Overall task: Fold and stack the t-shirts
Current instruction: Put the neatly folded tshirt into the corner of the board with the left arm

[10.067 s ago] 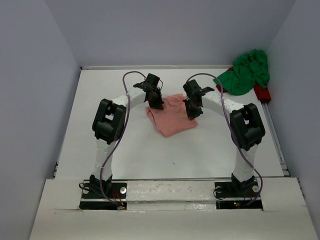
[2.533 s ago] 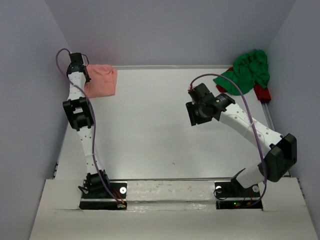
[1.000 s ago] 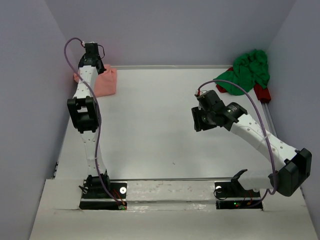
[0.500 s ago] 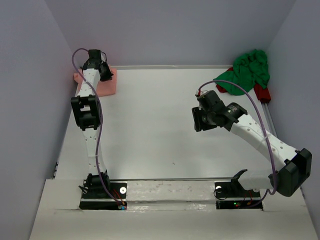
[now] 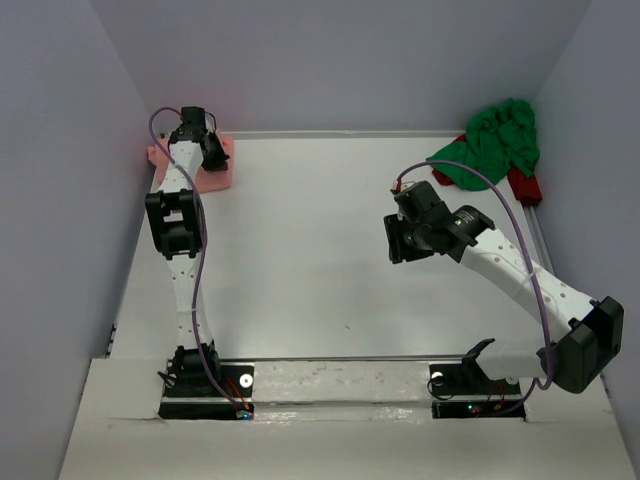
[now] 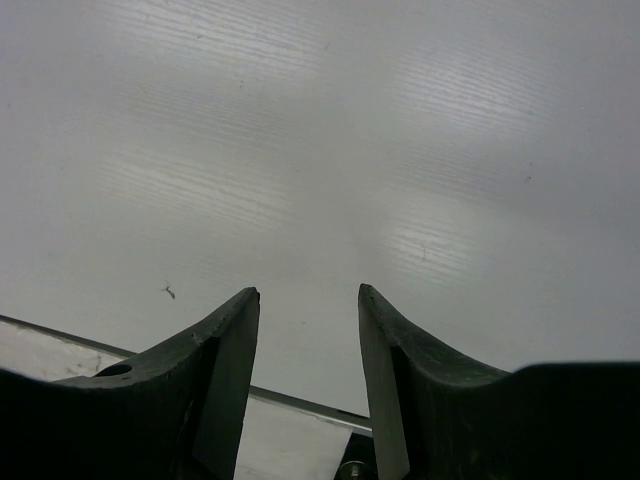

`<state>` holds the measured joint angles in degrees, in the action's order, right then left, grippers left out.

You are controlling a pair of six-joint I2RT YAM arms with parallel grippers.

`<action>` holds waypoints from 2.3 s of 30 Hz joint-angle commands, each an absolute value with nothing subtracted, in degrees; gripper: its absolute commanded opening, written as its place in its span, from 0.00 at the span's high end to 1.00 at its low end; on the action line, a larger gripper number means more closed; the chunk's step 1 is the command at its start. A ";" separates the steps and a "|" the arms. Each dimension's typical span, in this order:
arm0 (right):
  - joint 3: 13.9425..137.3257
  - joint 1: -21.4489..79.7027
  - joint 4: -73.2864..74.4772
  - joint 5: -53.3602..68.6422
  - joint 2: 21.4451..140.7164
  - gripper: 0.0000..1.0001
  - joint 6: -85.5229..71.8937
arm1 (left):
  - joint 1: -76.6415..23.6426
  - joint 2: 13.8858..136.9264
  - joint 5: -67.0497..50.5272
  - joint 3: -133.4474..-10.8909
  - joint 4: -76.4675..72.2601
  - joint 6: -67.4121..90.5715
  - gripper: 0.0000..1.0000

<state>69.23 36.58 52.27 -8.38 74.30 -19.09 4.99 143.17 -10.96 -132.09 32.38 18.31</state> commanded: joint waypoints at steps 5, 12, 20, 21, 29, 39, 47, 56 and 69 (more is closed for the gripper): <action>68.91 36.83 50.80 -8.44 72.77 0.50 -19.25 | 4.83 143.70 -7.73 -131.57 35.42 18.63 1.00; 68.82 36.83 50.63 -8.35 72.07 0.50 -19.16 | 3.96 144.49 -3.26 -129.91 38.05 17.84 1.00; 68.64 36.83 50.62 -8.00 70.75 0.50 -18.99 | 3.87 142.74 3.08 -124.72 39.72 16.35 1.00; 68.56 36.83 50.54 -8.00 70.58 0.50 -18.98 | 3.87 142.65 3.08 -124.46 39.90 16.35 1.00; 67.68 36.83 50.62 -7.47 69.26 0.50 -18.46 | 3.95 140.28 4.83 -119.19 40.08 16.17 1.00; 66.62 36.83 49.84 -6.33 68.20 0.50 -17.93 | 5.71 138.17 5.98 -116.11 42.02 16.43 1.00; 65.31 36.83 49.66 -6.24 67.41 0.50 -18.28 | 6.42 135.71 5.36 -115.66 40.96 16.87 1.00; 63.37 36.83 47.20 -6.24 69.43 0.50 -18.63 | 5.71 128.33 2.03 -111.53 36.92 16.08 0.47; 66.09 36.83 43.07 -10.20 71.45 0.49 -17.05 | 0.35 114.18 2.56 -111.71 34.63 15.38 0.01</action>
<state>63.57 36.58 46.87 -8.60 71.26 -17.89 2.15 122.65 3.33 -110.89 35.83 16.56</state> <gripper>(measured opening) 0.505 0.989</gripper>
